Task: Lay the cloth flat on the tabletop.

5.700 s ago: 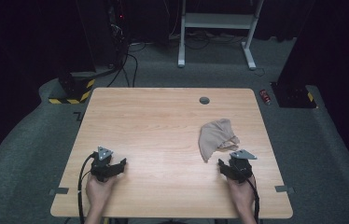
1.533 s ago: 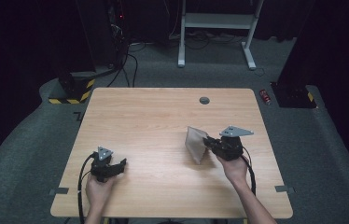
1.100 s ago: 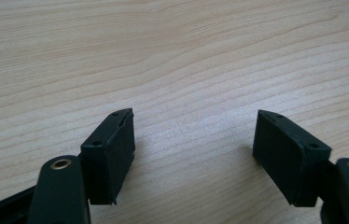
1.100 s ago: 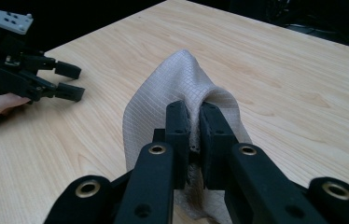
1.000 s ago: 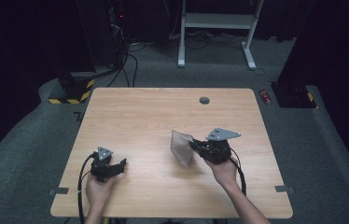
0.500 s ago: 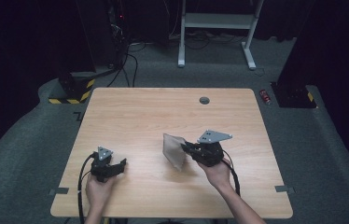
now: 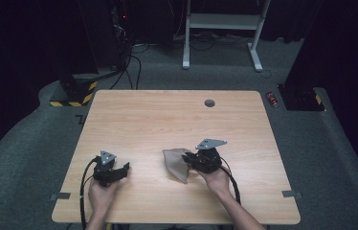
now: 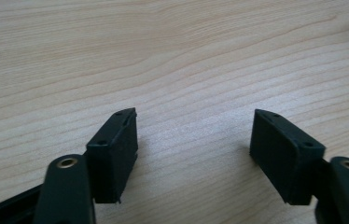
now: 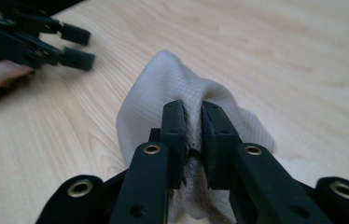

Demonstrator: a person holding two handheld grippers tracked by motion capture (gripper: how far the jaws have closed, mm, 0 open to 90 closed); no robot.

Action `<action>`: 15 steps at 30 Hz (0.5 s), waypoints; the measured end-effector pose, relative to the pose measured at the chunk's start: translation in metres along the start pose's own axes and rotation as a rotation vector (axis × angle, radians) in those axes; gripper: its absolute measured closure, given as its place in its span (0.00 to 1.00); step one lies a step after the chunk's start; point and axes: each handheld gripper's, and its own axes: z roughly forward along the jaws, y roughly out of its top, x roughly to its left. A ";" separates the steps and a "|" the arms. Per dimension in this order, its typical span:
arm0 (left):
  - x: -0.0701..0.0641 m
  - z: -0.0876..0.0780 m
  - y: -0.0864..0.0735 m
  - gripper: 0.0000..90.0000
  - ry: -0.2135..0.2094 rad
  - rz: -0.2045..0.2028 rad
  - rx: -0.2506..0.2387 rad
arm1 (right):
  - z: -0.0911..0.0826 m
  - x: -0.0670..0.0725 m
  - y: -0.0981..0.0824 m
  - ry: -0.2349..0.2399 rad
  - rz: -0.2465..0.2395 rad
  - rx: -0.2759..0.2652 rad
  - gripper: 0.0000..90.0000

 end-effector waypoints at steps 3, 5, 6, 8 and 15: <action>-0.003 -0.001 0.002 0.45 -0.027 -0.030 -0.007 | 0.005 -0.005 -0.003 -0.041 0.023 0.025 0.74; -0.010 -0.003 0.009 0.45 -0.068 -0.047 -0.029 | 0.005 -0.006 -0.004 -0.054 0.018 0.028 0.73; -0.017 -0.006 0.013 0.45 -0.087 -0.034 -0.041 | 0.004 -0.008 -0.005 -0.068 0.023 0.027 0.71; -0.035 -0.011 0.021 0.45 -0.141 0.007 -0.040 | -0.002 -0.010 -0.006 -0.075 0.041 0.013 0.71; -0.120 -0.011 0.035 0.45 -0.300 0.232 -0.014 | -0.022 -0.012 -0.030 -0.112 0.012 0.023 0.81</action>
